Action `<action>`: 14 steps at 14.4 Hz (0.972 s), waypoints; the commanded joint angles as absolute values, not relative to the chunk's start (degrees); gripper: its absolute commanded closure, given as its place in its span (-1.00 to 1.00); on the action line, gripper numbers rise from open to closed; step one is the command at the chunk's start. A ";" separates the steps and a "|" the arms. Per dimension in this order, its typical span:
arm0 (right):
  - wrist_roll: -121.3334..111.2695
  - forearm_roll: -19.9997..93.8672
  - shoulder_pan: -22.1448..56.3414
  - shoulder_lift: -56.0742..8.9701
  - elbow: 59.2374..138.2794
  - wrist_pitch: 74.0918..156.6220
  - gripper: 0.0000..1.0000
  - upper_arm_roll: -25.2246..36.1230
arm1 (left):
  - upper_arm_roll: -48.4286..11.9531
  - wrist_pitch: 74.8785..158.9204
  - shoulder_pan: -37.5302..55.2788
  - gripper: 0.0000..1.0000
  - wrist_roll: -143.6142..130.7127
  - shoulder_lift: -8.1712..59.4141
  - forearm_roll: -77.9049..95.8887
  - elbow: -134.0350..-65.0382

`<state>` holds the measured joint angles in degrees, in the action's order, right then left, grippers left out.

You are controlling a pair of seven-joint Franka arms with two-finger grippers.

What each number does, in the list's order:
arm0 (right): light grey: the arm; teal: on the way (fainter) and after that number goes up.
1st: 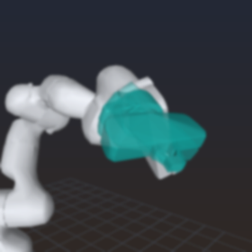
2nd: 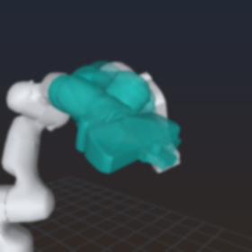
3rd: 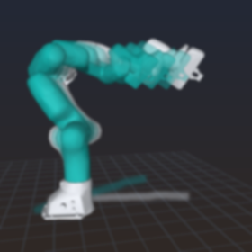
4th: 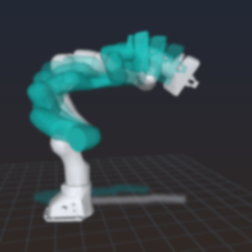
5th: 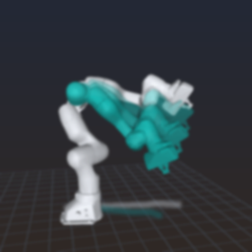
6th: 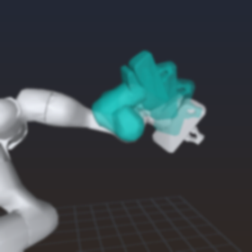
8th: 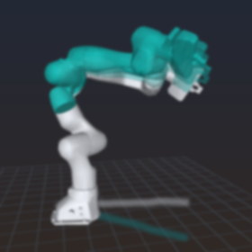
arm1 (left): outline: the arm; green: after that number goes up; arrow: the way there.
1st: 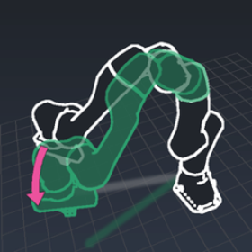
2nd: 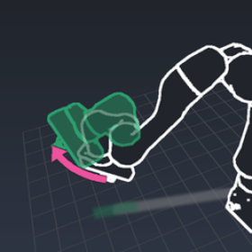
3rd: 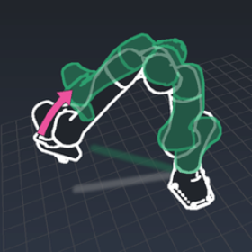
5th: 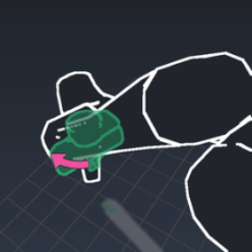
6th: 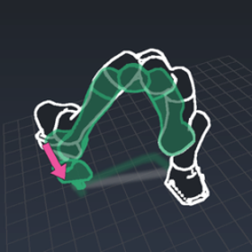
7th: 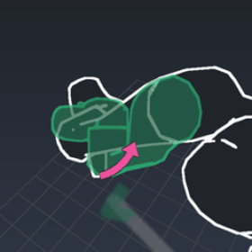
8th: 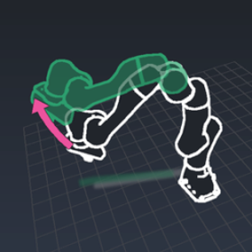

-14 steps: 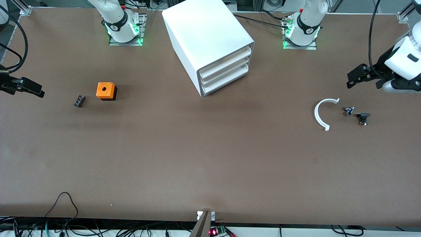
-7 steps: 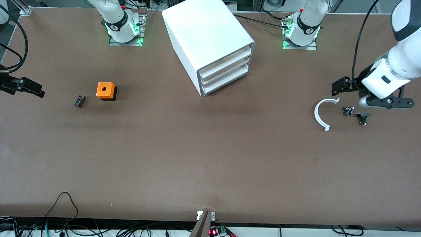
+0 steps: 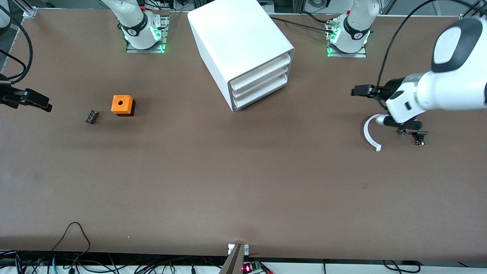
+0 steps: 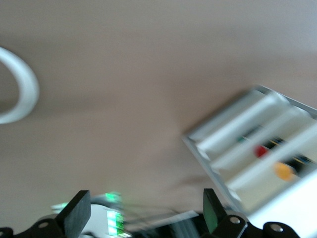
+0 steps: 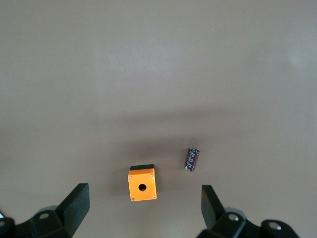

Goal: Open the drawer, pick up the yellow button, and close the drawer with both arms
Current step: 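Move the left gripper to the white cabinet's lower drawer handle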

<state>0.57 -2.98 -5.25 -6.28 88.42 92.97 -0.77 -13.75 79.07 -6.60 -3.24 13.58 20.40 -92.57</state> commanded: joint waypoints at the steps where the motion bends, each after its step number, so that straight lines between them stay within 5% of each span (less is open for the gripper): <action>1: 0.88 -3.16 -5.27 -5.54 88.68 92.29 -1.00 -0.97 | -15.37 76.21 -6.24 -1.00 -1.67 22.21 27.93 -90.18; 7: 0.44 -2.55 -5.27 -5.54 88.77 92.20 -1.00 -0.97 | -16.52 77.69 -5.98 -0.97 10.89 31.28 41.12 -94.38; 14: 0.26 -2.46 -5.36 -5.71 88.77 92.20 -1.00 -0.79 | -25.74 92.97 -5.62 -0.97 14.06 26.20 46.66 -109.84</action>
